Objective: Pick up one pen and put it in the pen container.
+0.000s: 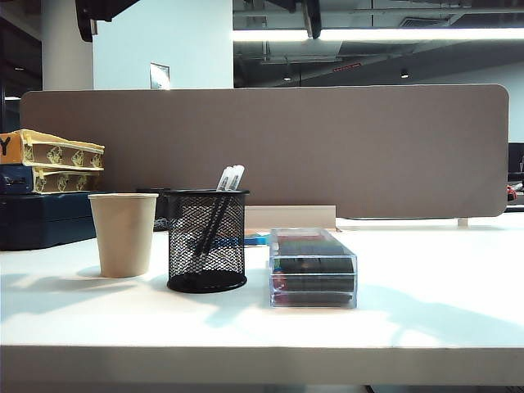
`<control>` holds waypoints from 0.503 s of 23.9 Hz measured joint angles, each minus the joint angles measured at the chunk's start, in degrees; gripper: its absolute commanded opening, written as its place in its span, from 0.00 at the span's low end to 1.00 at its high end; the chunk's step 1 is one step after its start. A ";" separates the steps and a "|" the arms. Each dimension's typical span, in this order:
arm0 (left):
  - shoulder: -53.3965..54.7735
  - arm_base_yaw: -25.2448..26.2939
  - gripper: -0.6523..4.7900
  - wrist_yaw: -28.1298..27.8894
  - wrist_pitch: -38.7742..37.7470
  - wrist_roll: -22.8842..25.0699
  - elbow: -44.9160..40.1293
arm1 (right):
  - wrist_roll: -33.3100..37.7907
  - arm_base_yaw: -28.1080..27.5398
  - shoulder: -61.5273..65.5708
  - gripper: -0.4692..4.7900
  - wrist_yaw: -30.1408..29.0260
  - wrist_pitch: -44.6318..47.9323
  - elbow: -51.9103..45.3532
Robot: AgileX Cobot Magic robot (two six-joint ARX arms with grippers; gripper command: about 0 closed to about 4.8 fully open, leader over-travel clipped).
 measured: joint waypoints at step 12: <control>0.63 -0.07 0.18 0.20 1.77 -0.15 0.00 | 0.13 2.71 0.09 0.09 -0.17 0.28 0.00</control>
